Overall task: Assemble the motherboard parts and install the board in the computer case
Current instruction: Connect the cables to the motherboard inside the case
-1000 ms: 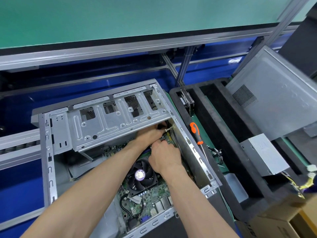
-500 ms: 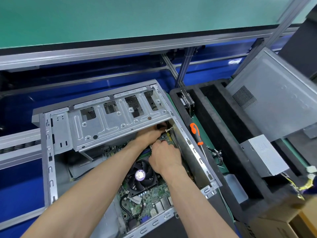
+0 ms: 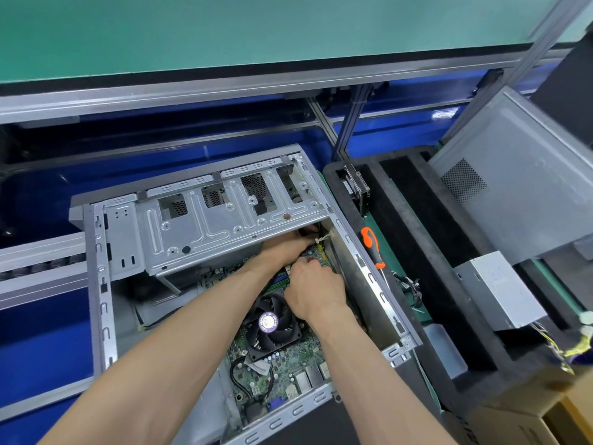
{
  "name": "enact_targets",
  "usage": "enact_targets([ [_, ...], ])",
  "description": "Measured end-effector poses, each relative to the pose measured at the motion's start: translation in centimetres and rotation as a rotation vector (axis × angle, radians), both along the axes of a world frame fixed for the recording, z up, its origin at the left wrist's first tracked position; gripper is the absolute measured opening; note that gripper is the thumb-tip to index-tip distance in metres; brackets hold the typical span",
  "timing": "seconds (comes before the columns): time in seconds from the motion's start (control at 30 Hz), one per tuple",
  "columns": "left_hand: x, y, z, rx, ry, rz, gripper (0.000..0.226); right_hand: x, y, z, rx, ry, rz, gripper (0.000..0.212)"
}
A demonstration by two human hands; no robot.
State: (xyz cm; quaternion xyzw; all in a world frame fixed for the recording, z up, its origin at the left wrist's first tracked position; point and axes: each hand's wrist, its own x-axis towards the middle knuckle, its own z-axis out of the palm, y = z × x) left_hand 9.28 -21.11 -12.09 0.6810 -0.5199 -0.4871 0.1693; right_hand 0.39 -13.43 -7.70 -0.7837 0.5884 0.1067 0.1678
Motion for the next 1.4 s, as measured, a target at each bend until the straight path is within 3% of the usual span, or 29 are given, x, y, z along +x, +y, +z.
enact_targets([
  [0.13,0.1,0.2,0.2,0.026,0.055,0.025,0.043,0.0,0.0,0.0,0.001,0.002,-0.004,0.039],
  [0.27,0.2,0.3,-0.2,-0.011,-0.039,0.09,0.053,-0.1,0.0,0.0,-0.001,-0.005,0.001,0.037],
  [0.37,0.1,0.0,-0.6,0.013,0.015,0.097,0.011,-0.1,0.0,0.1,0.003,-0.001,0.001,0.037],
  [0.4,0.1,0.1,-0.2,0.007,0.032,0.087,0.009,-0.1,0.0,0.1,0.003,0.001,0.001,0.037],
  [0.5,-0.1,0.1,0.2,0.0,0.105,0.102,0.023,-0.1,0.0,0.2,0.002,0.004,0.003,0.036],
  [1.03,0.1,0.7,0.3,-0.101,0.146,0.064,0.015,0.0,0.1,0.4,0.006,-0.01,-0.01,0.036],
  [1.23,0.3,0.3,-0.4,-0.077,0.104,0.055,0.007,-0.1,0.1,0.4,0.007,-0.001,-0.005,0.039],
  [1.33,0.3,0.2,-0.6,-0.089,-0.037,0.094,0.035,-0.1,0.1,0.4,0.01,-0.002,0.0,0.039],
  [1.4,0.3,0.2,-0.6,-0.081,-0.064,0.094,0.019,-0.1,0.1,0.3,0.009,-0.004,-0.003,0.04],
])
